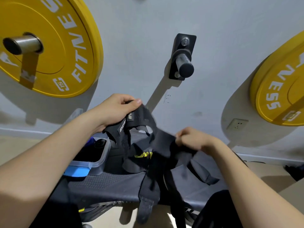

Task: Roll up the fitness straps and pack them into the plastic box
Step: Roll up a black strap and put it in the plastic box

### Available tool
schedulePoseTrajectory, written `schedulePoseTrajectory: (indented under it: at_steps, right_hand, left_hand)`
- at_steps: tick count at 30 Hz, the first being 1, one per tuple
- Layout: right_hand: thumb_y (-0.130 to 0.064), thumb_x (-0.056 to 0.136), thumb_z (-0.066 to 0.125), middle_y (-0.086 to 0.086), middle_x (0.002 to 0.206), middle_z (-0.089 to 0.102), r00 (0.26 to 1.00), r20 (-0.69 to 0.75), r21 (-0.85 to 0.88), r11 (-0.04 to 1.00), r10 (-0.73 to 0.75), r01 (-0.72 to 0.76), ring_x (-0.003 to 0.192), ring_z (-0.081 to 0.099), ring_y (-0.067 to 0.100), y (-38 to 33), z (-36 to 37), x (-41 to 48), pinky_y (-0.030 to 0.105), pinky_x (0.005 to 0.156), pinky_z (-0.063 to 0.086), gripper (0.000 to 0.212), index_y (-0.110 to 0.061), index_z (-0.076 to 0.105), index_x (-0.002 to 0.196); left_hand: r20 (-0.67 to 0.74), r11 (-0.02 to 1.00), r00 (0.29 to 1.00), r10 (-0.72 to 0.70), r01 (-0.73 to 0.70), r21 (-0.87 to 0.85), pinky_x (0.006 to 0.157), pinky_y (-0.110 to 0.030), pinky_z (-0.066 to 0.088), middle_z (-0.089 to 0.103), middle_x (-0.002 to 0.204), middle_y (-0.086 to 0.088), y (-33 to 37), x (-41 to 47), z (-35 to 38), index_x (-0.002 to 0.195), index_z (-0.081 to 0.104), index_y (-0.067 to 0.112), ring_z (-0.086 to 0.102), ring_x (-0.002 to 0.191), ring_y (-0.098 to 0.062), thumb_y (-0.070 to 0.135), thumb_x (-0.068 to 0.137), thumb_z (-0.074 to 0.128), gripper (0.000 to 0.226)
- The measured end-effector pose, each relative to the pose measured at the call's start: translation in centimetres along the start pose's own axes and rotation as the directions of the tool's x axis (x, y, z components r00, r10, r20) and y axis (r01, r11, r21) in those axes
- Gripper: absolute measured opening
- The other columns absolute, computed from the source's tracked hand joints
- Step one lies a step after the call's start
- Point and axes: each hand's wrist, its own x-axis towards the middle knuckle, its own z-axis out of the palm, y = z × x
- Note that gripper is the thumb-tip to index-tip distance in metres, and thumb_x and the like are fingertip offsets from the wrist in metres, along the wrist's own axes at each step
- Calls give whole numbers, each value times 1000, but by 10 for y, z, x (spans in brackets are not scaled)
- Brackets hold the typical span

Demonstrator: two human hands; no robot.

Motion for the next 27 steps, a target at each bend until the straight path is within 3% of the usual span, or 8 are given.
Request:
schedulePoseTrajectory:
  at_steps: [2,4,8,12,15,21,24,27]
  right_hand:
    - [-11,78,68,-2,66,56,900,432,-109,994,46,2,67,54,18,-9,10,-15,37,67,46,19,-23,63,65]
    - [-20,81,79,-7,85,73,778,628,-90,994,14,55,83,68,8,-17,20,-24,41,89,55,9,-22,78,89]
    - [-36,82,91,0,134,71,909,302,294,935,-287,198,124,69,15,-42,32,-27,38,112,54,56,-25,69,132]
    - [-57,80,88,-6,85,69,939,64,337,893,-338,298,81,65,7,-59,47,-19,23,83,49,49,-17,72,104]
    - [-53,85,88,-10,63,50,950,57,162,942,-307,294,57,45,7,-59,53,-12,21,56,35,46,-18,58,79]
    - [-10,99,73,19,101,81,967,91,368,910,-238,189,86,73,26,-54,39,-8,42,86,59,10,-5,80,104]
    - [1,97,60,32,106,76,987,68,487,868,-145,94,92,72,37,-46,31,-4,46,87,58,21,9,72,111]
    - [-4,76,58,30,104,66,968,223,479,878,-112,-9,97,62,39,-39,31,-5,49,90,46,43,19,61,113]
  left_hand:
    - [119,999,992,-27,22,49,91,-22,50,82,93,14,3,-2,-1,97,84,27,72,87,4,53,100,70,29]
    - [260,989,964,-59,21,144,94,-26,54,83,96,9,4,-5,-4,96,85,27,73,88,-1,56,97,72,32]
    - [485,966,870,-87,-45,254,87,-22,53,83,92,8,3,-8,-1,95,86,30,69,81,-2,59,87,77,32]
    - [496,962,865,-78,-66,266,60,-11,40,65,65,18,-4,-6,11,85,86,29,53,60,2,53,88,82,24]
    - [495,961,860,-125,-19,276,71,-11,48,78,79,14,-7,-5,13,91,86,29,65,71,0,57,90,80,29]
    - [587,949,754,-296,160,273,98,-43,62,83,107,-11,-10,-10,2,107,84,15,79,105,-31,42,90,85,32]
    - [566,944,766,-306,167,285,101,-48,62,83,110,-13,-12,-11,-6,108,84,17,77,112,-38,34,90,86,25]
    - [551,954,792,-264,129,272,105,-51,60,83,110,-13,-11,-9,-7,104,86,21,76,113,-39,34,93,84,17]
